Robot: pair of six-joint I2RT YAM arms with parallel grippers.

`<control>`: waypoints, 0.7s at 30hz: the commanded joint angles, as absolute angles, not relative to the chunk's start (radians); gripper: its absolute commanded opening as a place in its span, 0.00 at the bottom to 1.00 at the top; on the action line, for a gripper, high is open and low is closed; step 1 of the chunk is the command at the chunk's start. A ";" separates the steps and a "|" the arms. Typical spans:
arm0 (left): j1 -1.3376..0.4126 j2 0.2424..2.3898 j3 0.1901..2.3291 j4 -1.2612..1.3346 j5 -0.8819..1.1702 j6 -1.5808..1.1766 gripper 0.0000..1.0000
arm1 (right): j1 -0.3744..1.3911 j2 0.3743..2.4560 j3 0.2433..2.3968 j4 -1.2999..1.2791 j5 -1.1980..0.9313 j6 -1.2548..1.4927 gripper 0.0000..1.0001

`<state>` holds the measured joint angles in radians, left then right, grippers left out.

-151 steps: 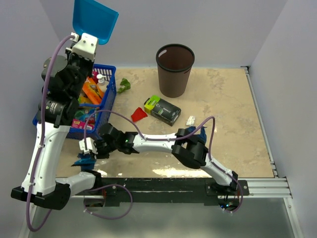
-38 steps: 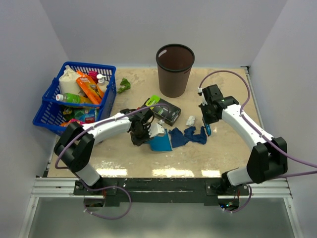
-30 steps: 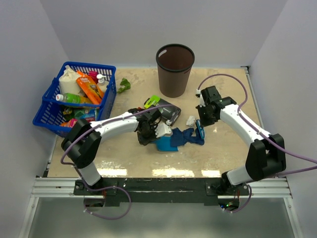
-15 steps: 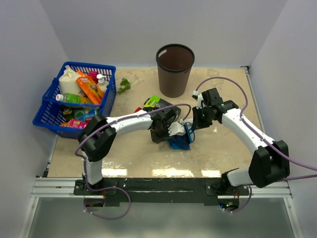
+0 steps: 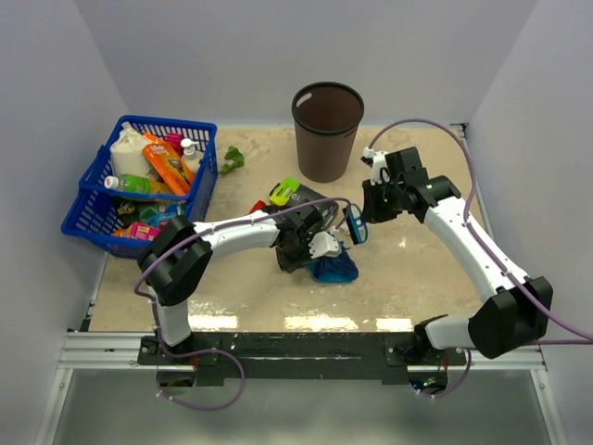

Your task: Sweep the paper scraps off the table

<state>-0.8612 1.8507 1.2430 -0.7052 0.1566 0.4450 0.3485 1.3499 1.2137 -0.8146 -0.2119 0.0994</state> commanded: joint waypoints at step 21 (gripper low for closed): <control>-0.816 1.766 1.175 -0.690 0.144 0.362 0.00 | 0.399 1.424 1.109 -0.589 0.003 -0.899 0.00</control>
